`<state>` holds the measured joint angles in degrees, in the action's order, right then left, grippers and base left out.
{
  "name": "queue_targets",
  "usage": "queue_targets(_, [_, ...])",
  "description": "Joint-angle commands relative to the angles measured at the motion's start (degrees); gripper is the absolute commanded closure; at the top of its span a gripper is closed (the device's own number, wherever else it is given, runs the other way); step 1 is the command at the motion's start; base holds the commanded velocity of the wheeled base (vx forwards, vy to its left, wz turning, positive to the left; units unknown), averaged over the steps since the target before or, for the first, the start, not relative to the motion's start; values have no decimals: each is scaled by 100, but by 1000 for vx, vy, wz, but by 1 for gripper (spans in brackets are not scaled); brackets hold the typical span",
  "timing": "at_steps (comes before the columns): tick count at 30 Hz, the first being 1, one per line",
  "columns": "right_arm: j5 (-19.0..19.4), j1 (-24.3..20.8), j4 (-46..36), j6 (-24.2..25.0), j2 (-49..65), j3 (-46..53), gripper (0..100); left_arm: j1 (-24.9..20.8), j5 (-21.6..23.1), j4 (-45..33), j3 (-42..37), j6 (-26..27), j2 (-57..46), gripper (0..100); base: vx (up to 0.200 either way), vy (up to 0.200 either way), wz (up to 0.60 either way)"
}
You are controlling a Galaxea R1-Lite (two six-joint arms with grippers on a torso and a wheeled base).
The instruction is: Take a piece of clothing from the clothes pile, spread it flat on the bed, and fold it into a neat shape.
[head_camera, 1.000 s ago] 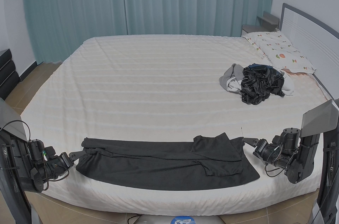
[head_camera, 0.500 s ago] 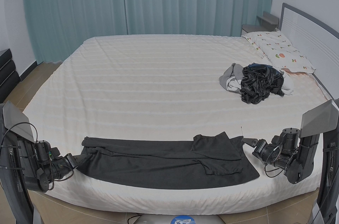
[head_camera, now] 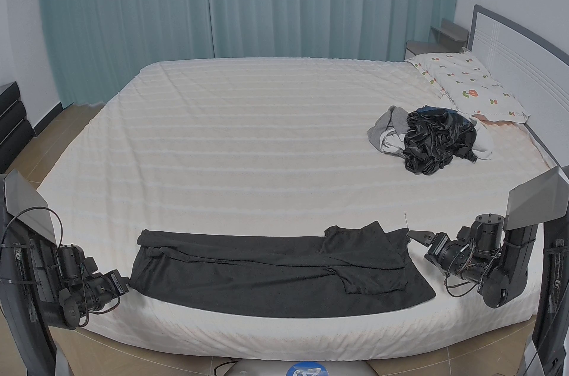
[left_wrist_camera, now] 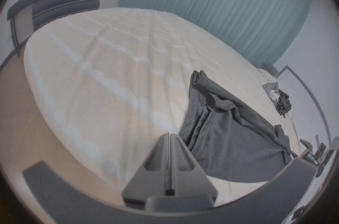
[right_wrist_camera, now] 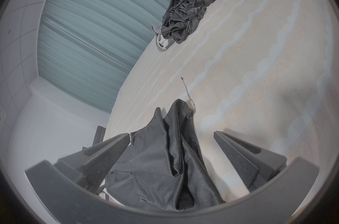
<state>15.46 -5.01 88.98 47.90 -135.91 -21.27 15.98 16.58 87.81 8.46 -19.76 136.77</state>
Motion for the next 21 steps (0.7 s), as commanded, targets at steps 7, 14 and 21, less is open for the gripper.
queue_targets(7, [-16, -9, 49, 0, 12, 0, 0, 160, -208, -71, -117, 385, -194, 100, 0, 0, 0])
queue_targets(14, [-16, -35, 49, 0, -5, 0, 0, 151, -14, -9, 130, 51, -256, 100, 0, 0, 0])
queue_targets(21, [-16, -44, 49, -8, -14, -8, 0, 142, 1014, -18, 402, -617, -265, 0, 0, 0, 0])
